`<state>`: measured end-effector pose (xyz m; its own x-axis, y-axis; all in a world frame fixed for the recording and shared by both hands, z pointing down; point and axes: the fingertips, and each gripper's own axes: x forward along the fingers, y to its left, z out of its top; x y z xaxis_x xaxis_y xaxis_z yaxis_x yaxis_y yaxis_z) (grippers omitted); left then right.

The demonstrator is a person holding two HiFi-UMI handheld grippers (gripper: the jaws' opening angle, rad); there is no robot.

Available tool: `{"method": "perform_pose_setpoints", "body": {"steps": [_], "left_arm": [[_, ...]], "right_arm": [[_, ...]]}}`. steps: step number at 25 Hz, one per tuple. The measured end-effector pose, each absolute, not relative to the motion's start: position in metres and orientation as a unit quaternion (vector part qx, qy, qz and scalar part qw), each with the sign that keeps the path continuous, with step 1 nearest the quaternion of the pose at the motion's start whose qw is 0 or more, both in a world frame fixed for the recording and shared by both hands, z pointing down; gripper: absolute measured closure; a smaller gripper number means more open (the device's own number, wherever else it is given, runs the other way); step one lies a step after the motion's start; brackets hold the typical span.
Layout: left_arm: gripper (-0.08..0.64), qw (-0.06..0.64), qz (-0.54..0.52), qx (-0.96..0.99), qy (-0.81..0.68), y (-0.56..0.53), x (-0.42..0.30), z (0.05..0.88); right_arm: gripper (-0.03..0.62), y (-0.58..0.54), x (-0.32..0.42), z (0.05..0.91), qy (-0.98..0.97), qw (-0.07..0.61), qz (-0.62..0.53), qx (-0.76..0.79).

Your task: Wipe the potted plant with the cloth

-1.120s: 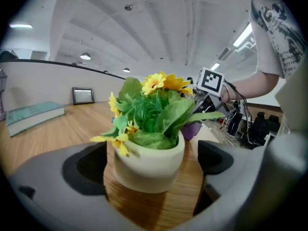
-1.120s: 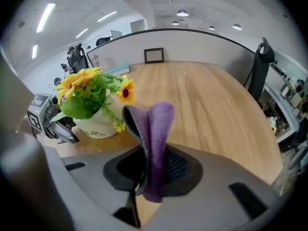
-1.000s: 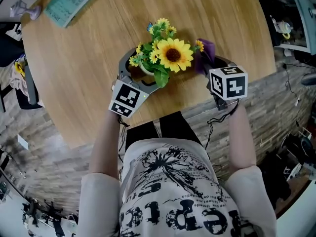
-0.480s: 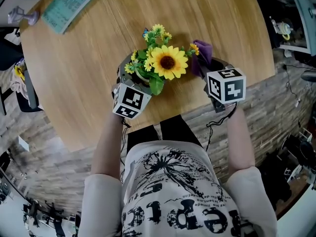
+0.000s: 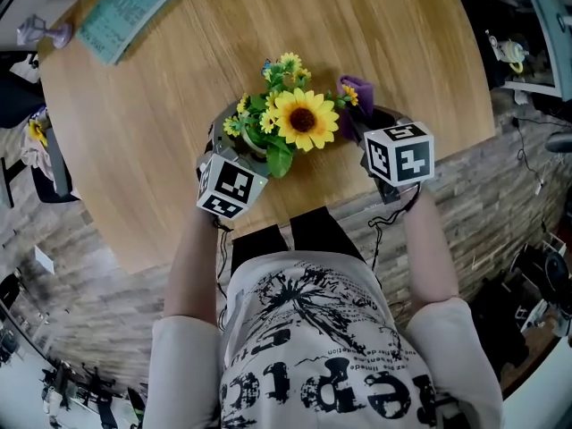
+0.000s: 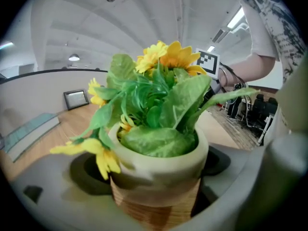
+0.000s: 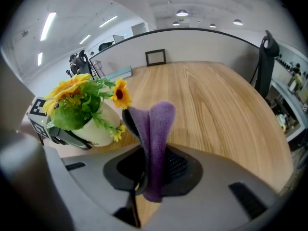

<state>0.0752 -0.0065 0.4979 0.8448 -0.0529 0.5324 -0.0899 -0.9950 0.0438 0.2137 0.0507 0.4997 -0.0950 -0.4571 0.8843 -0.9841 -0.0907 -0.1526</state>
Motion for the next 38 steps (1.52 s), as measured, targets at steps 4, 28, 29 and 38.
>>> {"method": "perform_pose_setpoints", "body": {"steps": [4,28,29,38], "left_arm": [[0.031,0.047,0.249,0.966,-0.051,-0.017,0.074,0.471],[0.032,0.113,0.164,0.972,-0.122,-0.070,0.018,0.315],[0.032,0.112,0.163,0.973,-0.122,-0.069,0.018,0.313],[0.032,0.119,0.151,0.975,-0.110,-0.070,0.021,0.298]], "right_arm": [[0.511,0.043,0.205,0.492,-0.612,0.291,0.430,0.596],[0.512,-0.039,0.057,0.368,-0.780,0.123,0.334,0.515],[0.515,-0.040,0.053,0.364,-0.787,0.126,0.324,0.510],[0.515,-0.041,0.041,0.345,-0.831,0.146,0.247,0.477]]}}
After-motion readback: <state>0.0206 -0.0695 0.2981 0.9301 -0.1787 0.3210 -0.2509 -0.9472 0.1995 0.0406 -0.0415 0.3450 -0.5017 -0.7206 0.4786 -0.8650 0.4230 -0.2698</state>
